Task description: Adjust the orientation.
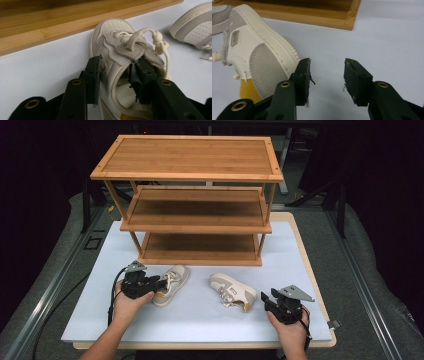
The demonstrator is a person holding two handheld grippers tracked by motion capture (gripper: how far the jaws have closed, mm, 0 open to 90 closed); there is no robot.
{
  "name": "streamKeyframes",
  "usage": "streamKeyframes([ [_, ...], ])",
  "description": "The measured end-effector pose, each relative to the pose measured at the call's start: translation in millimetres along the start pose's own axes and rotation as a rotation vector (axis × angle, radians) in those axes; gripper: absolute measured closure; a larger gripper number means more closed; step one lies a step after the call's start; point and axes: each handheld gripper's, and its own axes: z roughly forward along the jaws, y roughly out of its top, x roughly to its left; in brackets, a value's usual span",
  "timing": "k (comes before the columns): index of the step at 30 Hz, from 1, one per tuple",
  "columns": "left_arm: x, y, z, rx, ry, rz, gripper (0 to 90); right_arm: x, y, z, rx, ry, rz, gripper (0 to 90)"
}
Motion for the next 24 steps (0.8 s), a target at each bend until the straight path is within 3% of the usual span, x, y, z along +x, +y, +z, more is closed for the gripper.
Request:
streamKeyframes([
  [6, -8.1, -2.3, -5.3, 0.016, 0.038, 0.013, 68.6, 8.9, 2.7, -2.6, -0.017, 0.016, -0.039, 56.6],
  [14, -26.0, -12.6, -14.2, 0.03, 0.031, 0.011, 70.4, 20.8, 8.9, -14.0, -0.071, 0.051, -0.044, 64.8],
  [17, -30.4, -17.6, -20.1, 0.041, 0.017, 0.009, 70.3, 28.1, 10.3, -18.6, -0.091, 0.099, -0.07, 65.5],
  [19, -32.2, -20.5, -23.0, 0.042, 0.013, 0.009, 70.1, 34.5, 10.0, -20.6, -0.095, 0.107, -0.093, 66.8],
  [21, -33.7, -23.3, -24.8, 0.034, 0.012, 0.006, 69.7, 40.2, 9.5, -21.4, -0.098, 0.109, -0.117, 72.7],
  [23, -34.1, -25.0, -25.9, 0.029, 0.007, 0.0, 68.6, 44.0, 10.8, -20.1, -0.104, 0.102, -0.136, 88.4],
  [24, -34.0, -25.4, -26.1, 0.027, 0.005, -0.002, 68.6, 44.0, 10.8, -20.1, -0.104, 0.102, -0.136, 88.4],
])
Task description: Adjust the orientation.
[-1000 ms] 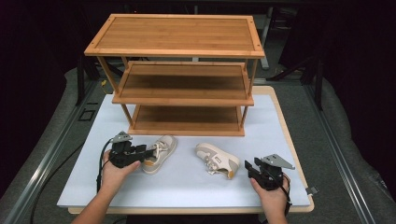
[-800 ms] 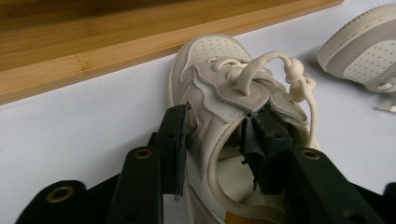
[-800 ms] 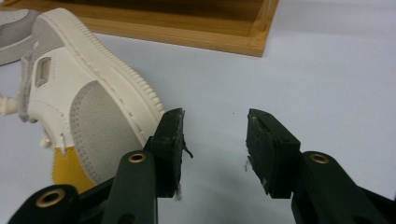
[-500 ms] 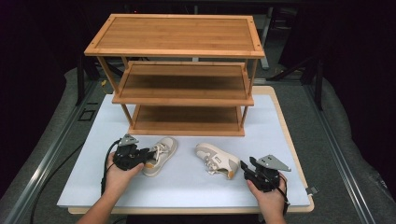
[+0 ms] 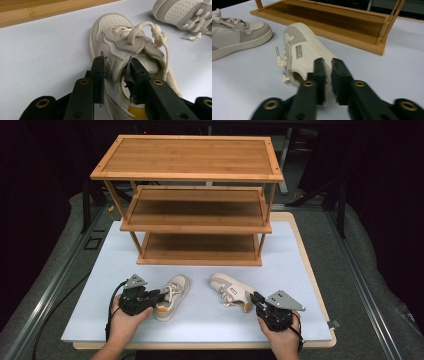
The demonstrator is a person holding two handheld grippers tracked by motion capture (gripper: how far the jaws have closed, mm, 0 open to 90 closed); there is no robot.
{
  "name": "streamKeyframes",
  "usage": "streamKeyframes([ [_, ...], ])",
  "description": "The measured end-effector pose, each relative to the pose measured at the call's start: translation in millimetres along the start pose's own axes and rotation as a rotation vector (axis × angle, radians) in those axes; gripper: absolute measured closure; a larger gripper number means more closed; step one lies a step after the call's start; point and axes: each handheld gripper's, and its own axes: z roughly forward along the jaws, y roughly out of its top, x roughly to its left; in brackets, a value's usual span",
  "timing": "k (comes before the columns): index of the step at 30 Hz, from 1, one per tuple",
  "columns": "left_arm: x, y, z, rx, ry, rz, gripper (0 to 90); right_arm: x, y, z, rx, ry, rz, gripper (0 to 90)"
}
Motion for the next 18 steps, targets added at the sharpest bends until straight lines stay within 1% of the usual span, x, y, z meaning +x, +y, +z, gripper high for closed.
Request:
streamKeyframes([
  [2, 0.8, -0.7, -0.1, -0.003, -0.004, -0.005, 68.1, -1.2, 1.4, 2.1, -0.001, -0.01, 0.003, 90.0],
  [6, -0.1, -0.6, -0.2, -0.004, -0.006, -0.003, 67.8, -7.7, -1.0, 13.5, 0.032, -0.02, 0.018, 90.0],
  [9, -0.8, -1.0, -1.0, 0.0, -0.009, -0.002, 67.3, -11.4, -3.7, 17.7, 0.052, -0.022, 0.021, 89.6],
  [12, -0.9, -1.4, -0.8, -0.003, -0.014, -0.004, 66.3, -16.3, -4.1, 19.0, 0.048, -0.013, 0.04, 88.2],
  [14, -0.5, -1.6, -0.6, -0.005, -0.02, -0.01, 65.8, -18.5, -4.0, 20.3, 0.043, -0.014, 0.051, 88.1],
  [16, -0.3, -1.7, -0.5, -0.001, -0.024, -0.007, 64.6, -21.2, -3.2, 21.9, 0.042, -0.015, 0.06, 88.6],
  [18, -0.2, -1.5, -0.6, -0.012, -0.038, -0.018, 62.8, -24.4, -1.8, 23.5, 0.046, -0.008, 0.087, 89.7],
])
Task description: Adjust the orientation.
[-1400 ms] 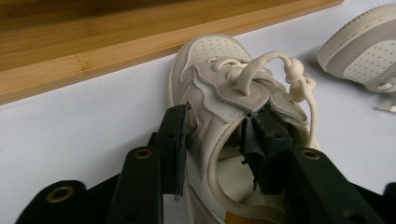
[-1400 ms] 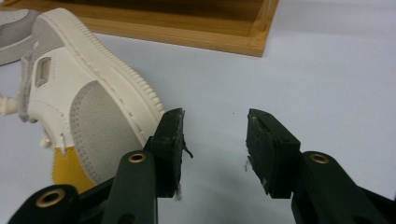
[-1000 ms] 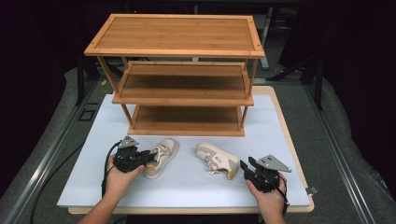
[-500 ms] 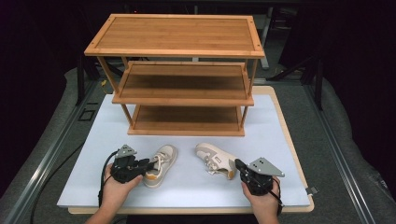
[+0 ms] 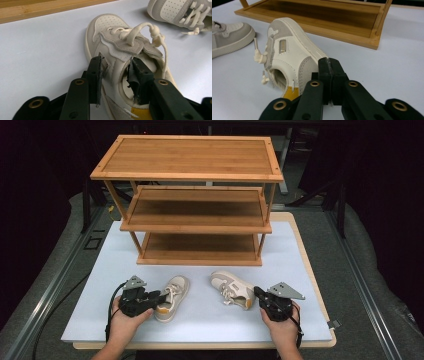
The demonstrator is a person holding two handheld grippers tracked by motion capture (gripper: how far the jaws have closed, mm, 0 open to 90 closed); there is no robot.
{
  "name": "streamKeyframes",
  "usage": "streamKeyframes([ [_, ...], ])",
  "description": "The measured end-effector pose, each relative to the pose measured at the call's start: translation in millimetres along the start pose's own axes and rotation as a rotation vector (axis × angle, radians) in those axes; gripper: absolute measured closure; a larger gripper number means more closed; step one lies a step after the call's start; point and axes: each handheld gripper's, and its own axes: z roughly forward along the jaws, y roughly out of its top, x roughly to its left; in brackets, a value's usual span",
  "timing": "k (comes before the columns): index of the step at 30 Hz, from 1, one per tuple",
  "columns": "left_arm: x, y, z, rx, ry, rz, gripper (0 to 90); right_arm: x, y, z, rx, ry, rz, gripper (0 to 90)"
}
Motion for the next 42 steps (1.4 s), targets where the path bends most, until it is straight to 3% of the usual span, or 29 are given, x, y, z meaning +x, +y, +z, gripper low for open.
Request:
streamKeyframes([
  [6, 1.6, 1.1, -2.3, -0.017, -0.013, -0.004, 59.8, -13.2, 7.1, 11.6, 0.004, -0.025, 0.063, 90.0],
  [10, 3.5, 1.2, -0.7, -0.021, -0.021, -0.006, 58.9, -27.1, 10.5, 22.8, 0.021, -0.031, 0.172, 90.0],
  [14, 4.7, 1.1, 1.3, -0.016, -0.028, -0.006, 58.1, -36.7, 9.8, 32.1, 0.049, -0.036, 0.216, 90.0],
  [16, 4.7, 0.9, 2.1, -0.021, -0.025, -0.005, 57.9, -38.1, 6.5, 38.8, 0.106, -0.032, 0.206, 90.0],
  [20, 4.6, 0.9, 1.8, -0.017, -0.027, -0.001, 58.0, -31.4, 3.2, 42.4, 0.137, 0.006, 0.187, 90.0],
  [25, 3.7, 0.5, 0.8, -0.013, -0.035, -0.003, 58.1, -17.5, -1.0, 37.1, 0.161, 0.096, 0.196, 88.3],
  [27, 3.1, 0.3, 0.3, -0.012, -0.037, -0.006, 57.8, -10.9, -2.2, 34.6, 0.179, 0.162, 0.192, 84.6],
  [28, 3.1, 0.1, 0.1, -0.014, -0.039, -0.011, 57.8, -7.6, -2.0, 33.0, 0.179, 0.173, 0.172, 83.9],
  [31, 4.4, -0.3, -0.5, -0.015, -0.05, -0.027, 57.7, -1.5, 1.4, 26.9, 0.157, 0.144, 0.141, 80.1],
  [33, 4.5, -0.6, -0.5, -0.018, -0.054, -0.037, 57.6, 2.2, 7.0, 20.3, 0.106, 0.095, 0.11, 77.5],
  [35, 4.3, -0.6, -0.4, -0.019, -0.053, -0.039, 57.7, 6.4, 11.6, 16.7, 0.054, 0.076, 0.098, 74.3],
  [36, 4.2, -0.5, -0.4, -0.019, -0.053, -0.04, 57.8, 9.4, 15.3, 17.3, 0.03, 0.088, 0.104, 69.6],
  [39, 4.1, -0.6, -0.4, -0.022, -0.053, -0.044, 57.9, 11.6, 18.3, 23.3, 0.031, 0.093, 0.102, 67.0],
  [42, 3.9, -0.8, -0.5, -0.023, -0.053, -0.049, 57.9, 11.9, 20.2, 35.8, 0.049, 0.107, 0.142, 64.1],
])
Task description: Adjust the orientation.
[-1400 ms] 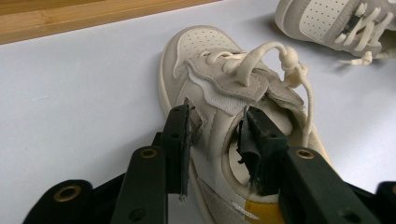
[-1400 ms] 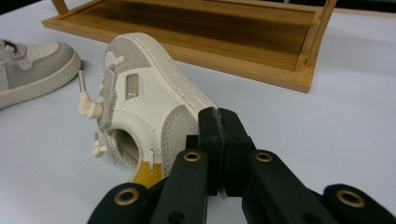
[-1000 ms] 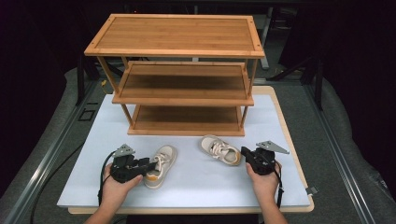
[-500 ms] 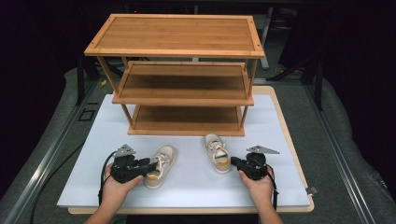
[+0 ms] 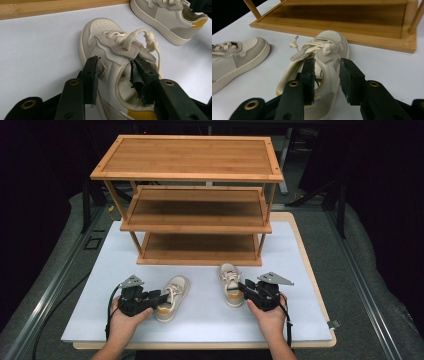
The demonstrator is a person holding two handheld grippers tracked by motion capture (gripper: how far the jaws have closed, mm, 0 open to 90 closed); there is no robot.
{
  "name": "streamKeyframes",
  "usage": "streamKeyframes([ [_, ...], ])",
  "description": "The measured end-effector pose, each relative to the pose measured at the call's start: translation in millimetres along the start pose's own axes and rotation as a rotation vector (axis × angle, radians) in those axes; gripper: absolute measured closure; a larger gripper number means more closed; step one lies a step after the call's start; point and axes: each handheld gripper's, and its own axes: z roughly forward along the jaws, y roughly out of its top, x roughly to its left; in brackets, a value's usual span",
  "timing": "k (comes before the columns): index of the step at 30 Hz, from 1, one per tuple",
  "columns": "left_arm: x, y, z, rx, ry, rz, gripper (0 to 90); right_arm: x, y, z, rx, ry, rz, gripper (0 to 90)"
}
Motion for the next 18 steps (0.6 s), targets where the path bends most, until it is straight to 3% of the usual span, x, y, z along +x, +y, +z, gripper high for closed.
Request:
streamKeyframes([
  [4, 0.2, -0.1, 0.8, -0.002, -0.006, -0.011, 57.6, -1.7, 1.0, 13.5, 0.048, -0.012, 0.011, 60.0],
  [7, 1.0, 0.3, 1.1, -0.002, -0.012, -0.014, 57.6, -3.8, 2.0, 19.9, 0.071, 0.008, 0.049, 61.3],
  [9, 1.4, 0.1, 1.3, -0.004, -0.017, -0.022, 57.7, -2.7, 2.5, 20.9, 0.075, -0.006, 0.046, 65.9],
  [11, 1.5, 0.2, 1.8, -0.003, -0.026, -0.03, 58.2, 0.9, 1.7, 18.8, 0.084, -0.028, 0.028, 68.9],
  [18, -2.5, -0.1, 7.1, -0.007, -0.062, -0.048, 59.8, 22.9, -7.2, 10.8, 0.112, -0.002, 0.021, 69.8],
])
